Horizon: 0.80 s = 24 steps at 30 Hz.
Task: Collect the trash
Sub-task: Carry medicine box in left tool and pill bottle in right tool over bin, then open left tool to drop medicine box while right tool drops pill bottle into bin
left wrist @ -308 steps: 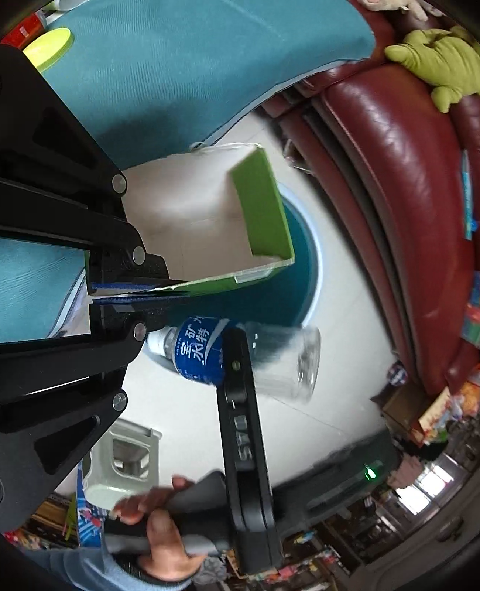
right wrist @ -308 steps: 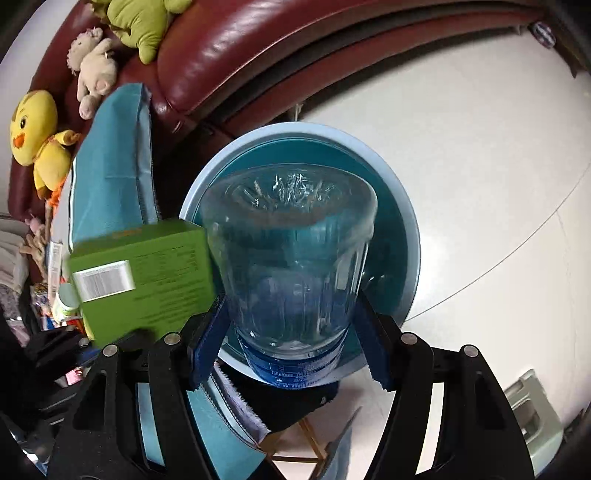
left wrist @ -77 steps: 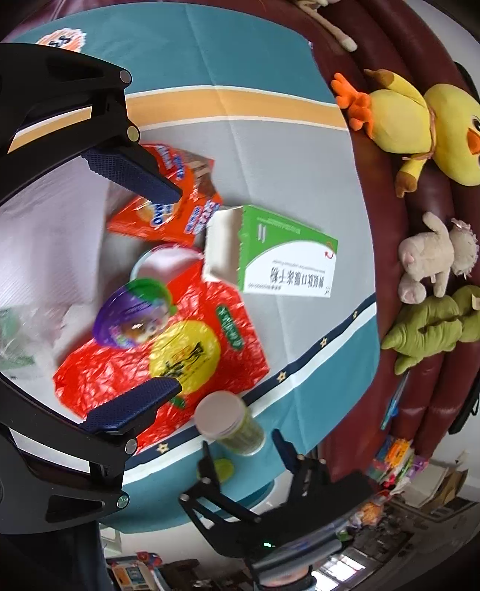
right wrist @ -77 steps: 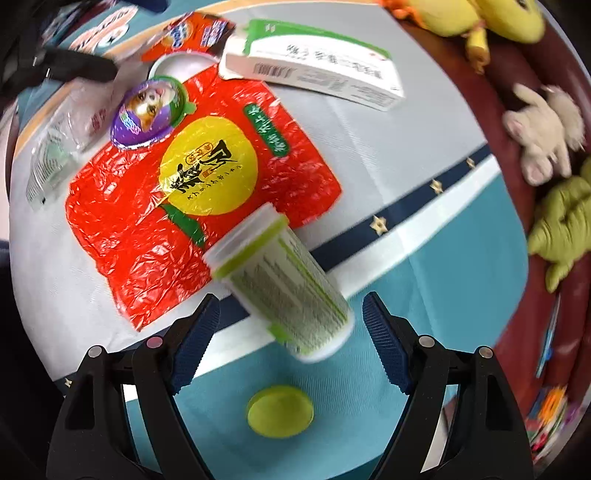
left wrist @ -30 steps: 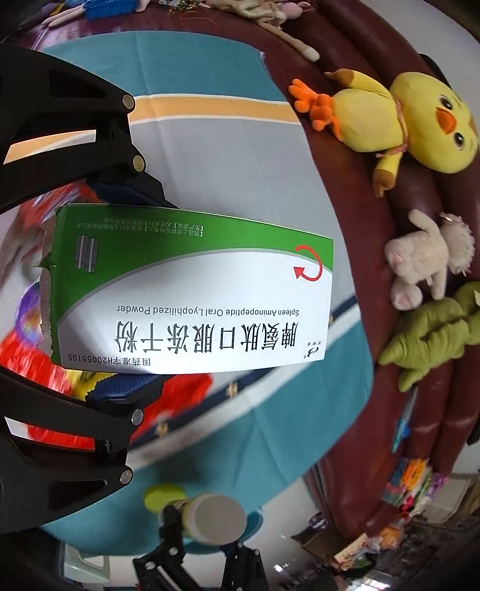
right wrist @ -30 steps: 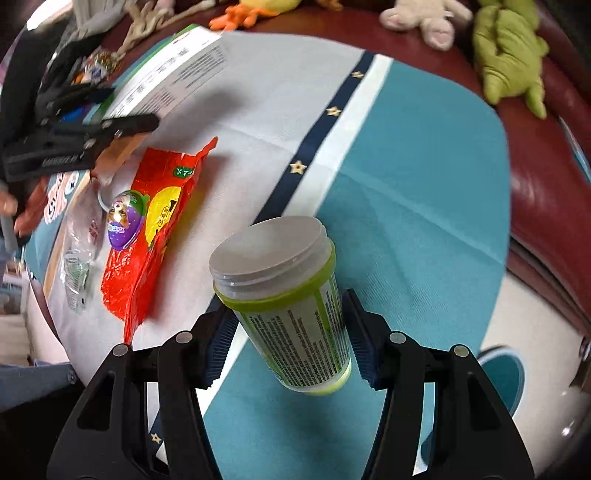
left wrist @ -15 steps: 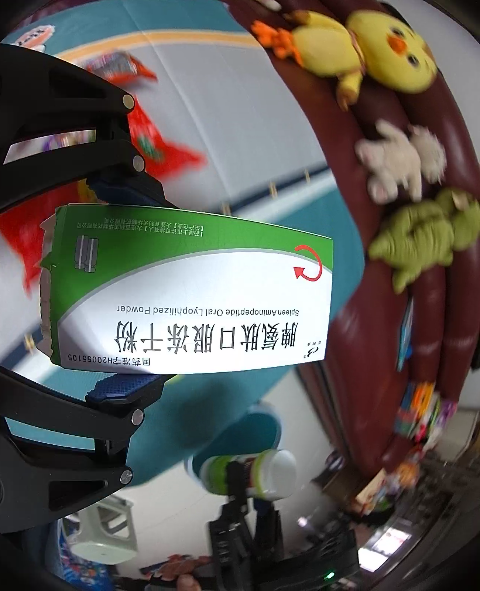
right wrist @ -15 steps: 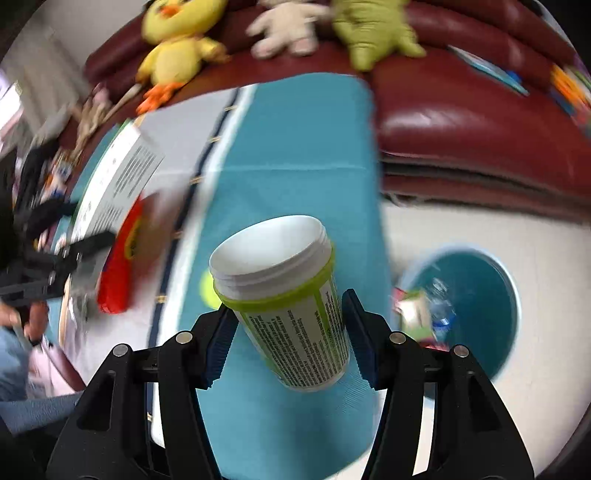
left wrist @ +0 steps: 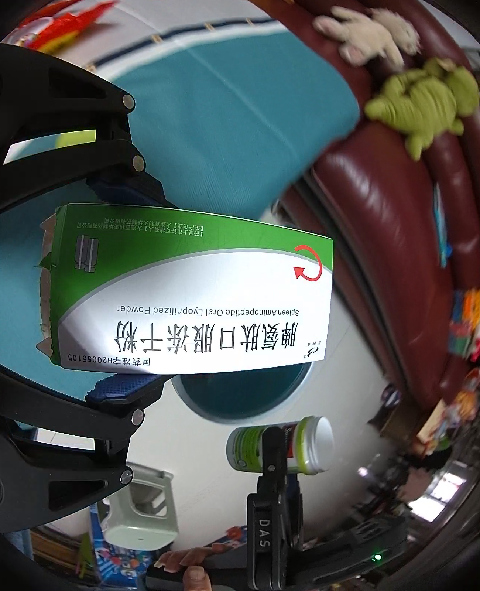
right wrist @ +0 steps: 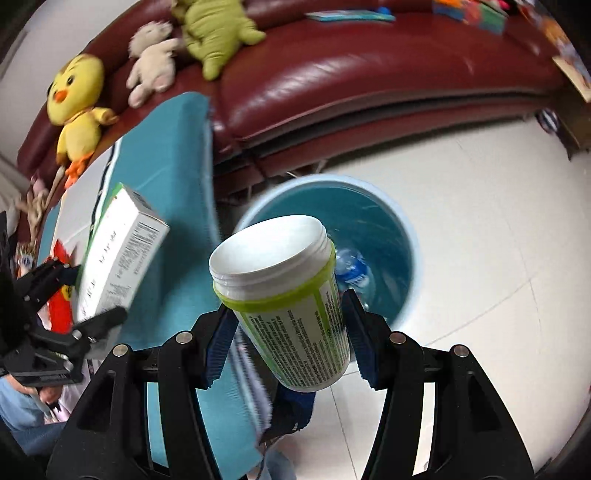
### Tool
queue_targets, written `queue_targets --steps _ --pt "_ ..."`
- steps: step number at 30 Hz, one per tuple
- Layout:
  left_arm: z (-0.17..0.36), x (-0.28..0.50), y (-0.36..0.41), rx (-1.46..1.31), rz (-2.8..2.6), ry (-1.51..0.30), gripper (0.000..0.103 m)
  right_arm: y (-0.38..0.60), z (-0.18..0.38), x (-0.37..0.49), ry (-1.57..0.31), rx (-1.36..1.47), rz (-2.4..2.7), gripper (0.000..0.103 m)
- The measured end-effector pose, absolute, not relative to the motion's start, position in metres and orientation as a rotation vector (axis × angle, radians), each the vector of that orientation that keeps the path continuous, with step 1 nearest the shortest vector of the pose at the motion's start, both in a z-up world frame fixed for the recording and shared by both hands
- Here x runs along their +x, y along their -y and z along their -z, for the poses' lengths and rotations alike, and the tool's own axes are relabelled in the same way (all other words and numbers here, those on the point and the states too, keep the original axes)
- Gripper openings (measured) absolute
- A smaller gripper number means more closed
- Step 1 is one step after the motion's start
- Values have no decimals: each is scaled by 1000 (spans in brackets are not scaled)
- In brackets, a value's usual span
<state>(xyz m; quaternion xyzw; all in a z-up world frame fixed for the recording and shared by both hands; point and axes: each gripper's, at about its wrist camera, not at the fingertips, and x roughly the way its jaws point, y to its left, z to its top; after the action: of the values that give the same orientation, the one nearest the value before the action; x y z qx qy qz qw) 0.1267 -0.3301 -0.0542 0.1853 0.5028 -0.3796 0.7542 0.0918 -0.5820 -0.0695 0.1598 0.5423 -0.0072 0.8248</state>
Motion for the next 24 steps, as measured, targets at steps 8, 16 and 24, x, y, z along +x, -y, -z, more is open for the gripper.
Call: queue_targets --steps 8,16,24 --pt "84 132 388 440 857 -1156 73 622 93 89 -1164 422 40 54" --pt "99 139 408 461 799 -1185 79 636 104 94 -1172 457 45 54" --pt "103 135 398 450 796 -1199 81 634 114 99 -1193 459 32 54"
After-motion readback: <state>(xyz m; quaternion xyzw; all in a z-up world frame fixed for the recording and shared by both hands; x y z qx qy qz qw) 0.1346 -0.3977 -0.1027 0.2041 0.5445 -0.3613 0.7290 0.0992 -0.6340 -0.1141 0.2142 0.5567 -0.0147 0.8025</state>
